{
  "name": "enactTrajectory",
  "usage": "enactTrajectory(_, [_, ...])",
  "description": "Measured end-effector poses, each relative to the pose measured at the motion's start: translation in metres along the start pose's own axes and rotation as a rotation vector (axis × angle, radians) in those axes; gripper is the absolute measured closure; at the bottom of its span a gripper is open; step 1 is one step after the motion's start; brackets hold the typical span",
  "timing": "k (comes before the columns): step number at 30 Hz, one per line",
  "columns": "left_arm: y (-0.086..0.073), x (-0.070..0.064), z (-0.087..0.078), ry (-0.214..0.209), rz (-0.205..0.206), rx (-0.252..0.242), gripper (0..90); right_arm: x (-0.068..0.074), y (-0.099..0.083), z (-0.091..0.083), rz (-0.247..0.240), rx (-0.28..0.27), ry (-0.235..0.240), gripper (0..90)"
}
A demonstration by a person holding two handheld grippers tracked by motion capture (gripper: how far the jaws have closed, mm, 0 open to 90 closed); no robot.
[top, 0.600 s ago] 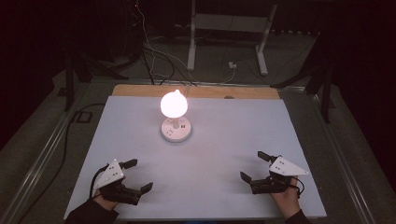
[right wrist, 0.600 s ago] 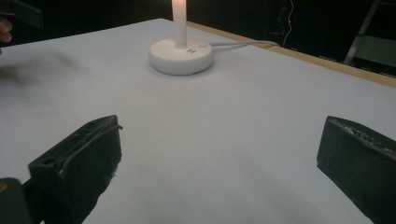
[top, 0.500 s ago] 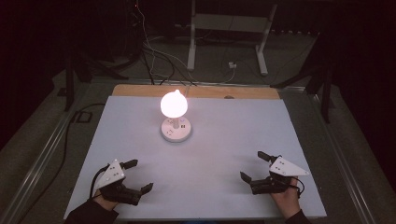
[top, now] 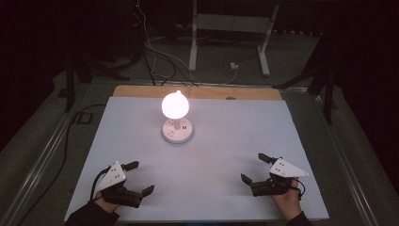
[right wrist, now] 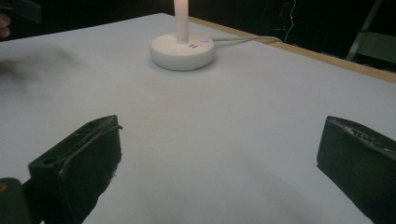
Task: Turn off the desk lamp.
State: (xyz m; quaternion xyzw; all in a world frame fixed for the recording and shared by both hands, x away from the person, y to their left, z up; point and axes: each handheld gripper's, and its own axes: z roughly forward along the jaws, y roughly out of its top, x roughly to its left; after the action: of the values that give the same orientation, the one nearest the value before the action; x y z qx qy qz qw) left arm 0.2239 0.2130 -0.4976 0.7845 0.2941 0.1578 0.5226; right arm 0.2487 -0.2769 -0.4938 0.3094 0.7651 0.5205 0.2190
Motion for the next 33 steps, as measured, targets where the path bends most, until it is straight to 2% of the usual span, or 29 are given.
enactTrajectory(17, [0.006, -0.002, 0.002, 0.004, 0.008, 0.018, 0.5, 0.003, 0.002, 0.0, -0.009, -0.019, -0.014, 0.0])
enactTrajectory(25, [0.019, -0.003, 0.005, 0.005, 0.026, -0.001, 0.6, 0.005, 0.003, 0.001, -0.015, -0.02, -0.015, 0.0])
enactTrajectory(33, [0.033, -0.003, 0.013, -0.005, 0.02, -0.013, 0.5, 0.004, 0.003, 0.001, -0.004, -0.015, -0.013, 0.0])
